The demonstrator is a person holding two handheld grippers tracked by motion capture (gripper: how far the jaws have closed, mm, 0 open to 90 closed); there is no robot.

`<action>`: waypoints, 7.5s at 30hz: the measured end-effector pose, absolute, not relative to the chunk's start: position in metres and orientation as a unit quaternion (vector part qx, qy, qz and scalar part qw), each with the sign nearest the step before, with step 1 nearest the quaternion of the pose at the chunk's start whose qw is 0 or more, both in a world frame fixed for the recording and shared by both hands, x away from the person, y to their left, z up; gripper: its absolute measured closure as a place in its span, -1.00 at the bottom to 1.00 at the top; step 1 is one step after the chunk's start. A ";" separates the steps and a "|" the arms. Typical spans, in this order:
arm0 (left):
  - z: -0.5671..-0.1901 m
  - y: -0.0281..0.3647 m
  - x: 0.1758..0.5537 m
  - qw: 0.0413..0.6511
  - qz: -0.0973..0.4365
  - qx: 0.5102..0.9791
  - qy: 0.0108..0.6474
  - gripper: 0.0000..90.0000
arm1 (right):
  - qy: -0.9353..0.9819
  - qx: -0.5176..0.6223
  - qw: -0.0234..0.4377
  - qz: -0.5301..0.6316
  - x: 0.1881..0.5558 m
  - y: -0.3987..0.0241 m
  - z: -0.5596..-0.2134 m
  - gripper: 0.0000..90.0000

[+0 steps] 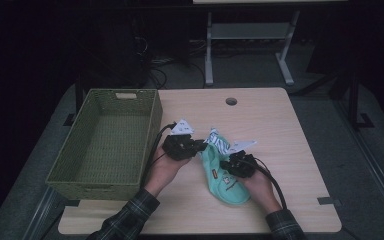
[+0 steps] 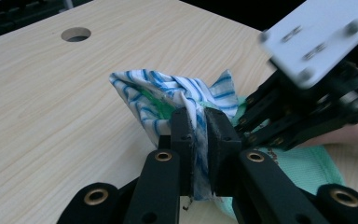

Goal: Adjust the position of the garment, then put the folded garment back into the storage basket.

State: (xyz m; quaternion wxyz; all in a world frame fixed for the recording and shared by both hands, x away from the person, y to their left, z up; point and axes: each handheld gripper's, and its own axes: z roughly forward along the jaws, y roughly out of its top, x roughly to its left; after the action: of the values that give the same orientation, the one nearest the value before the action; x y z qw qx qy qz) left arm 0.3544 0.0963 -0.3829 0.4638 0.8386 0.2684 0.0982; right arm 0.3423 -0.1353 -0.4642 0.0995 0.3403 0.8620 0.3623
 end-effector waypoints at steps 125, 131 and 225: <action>-0.430 0.041 0.334 0.443 -0.018 0.880 0.172 0.91 | 0.855 0.310 0.086 0.407 0.282 -0.169 -0.447 1.00; -0.425 0.031 0.324 0.460 -0.037 0.874 0.151 0.91 | 0.849 0.313 0.087 0.417 0.273 -0.182 -0.441 1.00; -0.431 0.075 0.293 0.390 -0.030 0.903 0.178 0.99 | 0.844 0.355 0.102 0.390 0.353 -0.185 -0.451 1.00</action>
State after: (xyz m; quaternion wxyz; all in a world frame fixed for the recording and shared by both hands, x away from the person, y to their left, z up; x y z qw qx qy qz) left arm 0.2926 0.0751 -0.4310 0.3900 0.9029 0.1784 -0.0301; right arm 0.3529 -0.1849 -0.4513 0.1018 0.3553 0.8435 0.3896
